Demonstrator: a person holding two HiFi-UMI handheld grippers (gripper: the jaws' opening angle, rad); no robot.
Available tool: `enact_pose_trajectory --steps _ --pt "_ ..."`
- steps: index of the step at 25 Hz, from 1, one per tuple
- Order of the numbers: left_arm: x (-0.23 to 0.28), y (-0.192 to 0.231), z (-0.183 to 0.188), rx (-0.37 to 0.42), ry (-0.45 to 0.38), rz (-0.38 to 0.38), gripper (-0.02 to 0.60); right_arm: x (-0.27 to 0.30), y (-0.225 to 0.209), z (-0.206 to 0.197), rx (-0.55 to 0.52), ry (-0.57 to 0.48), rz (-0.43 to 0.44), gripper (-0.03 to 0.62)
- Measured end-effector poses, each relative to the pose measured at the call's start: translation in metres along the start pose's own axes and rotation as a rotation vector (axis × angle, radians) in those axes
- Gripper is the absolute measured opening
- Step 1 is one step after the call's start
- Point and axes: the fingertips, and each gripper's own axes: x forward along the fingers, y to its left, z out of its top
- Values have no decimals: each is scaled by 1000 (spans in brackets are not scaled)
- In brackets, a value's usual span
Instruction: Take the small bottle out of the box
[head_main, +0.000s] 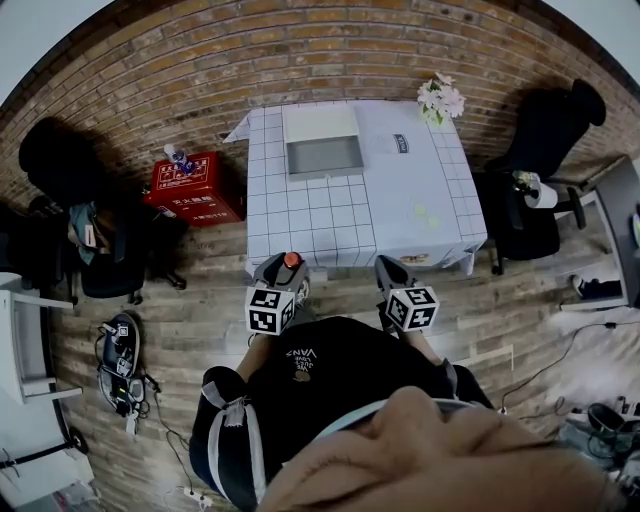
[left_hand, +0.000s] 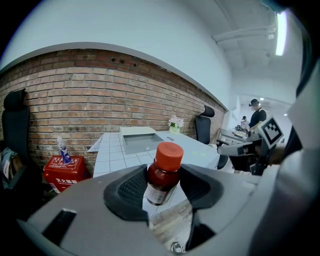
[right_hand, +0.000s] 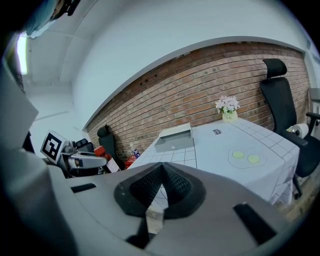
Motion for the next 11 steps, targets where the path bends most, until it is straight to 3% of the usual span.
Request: enact_pose_trajectory --steps 11 --pt "2 -2 0 4 4 0 206 -2 -2 -1 -7 3 -7 2"
